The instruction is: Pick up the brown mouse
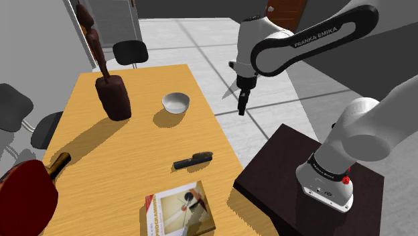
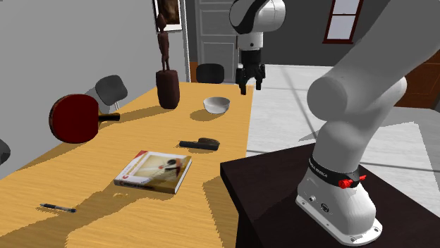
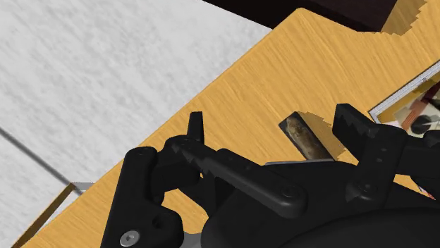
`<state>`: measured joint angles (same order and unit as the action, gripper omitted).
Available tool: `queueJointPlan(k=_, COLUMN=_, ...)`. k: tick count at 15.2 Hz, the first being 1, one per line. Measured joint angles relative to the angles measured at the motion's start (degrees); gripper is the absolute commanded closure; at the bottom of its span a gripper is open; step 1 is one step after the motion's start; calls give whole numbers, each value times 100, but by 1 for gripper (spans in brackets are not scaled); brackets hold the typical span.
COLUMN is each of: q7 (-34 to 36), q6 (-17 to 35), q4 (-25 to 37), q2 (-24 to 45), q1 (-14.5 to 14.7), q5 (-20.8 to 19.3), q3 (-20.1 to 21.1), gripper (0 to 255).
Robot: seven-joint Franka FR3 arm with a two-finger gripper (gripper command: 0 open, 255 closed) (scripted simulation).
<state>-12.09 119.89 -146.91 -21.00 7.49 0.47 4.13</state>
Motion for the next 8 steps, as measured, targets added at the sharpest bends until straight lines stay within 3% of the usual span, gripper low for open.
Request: queueJointPlan(k=8, q7=-221, q6=1403, q4=370, q2=1591, q1=335, q5=184, q3=268, gripper=0)
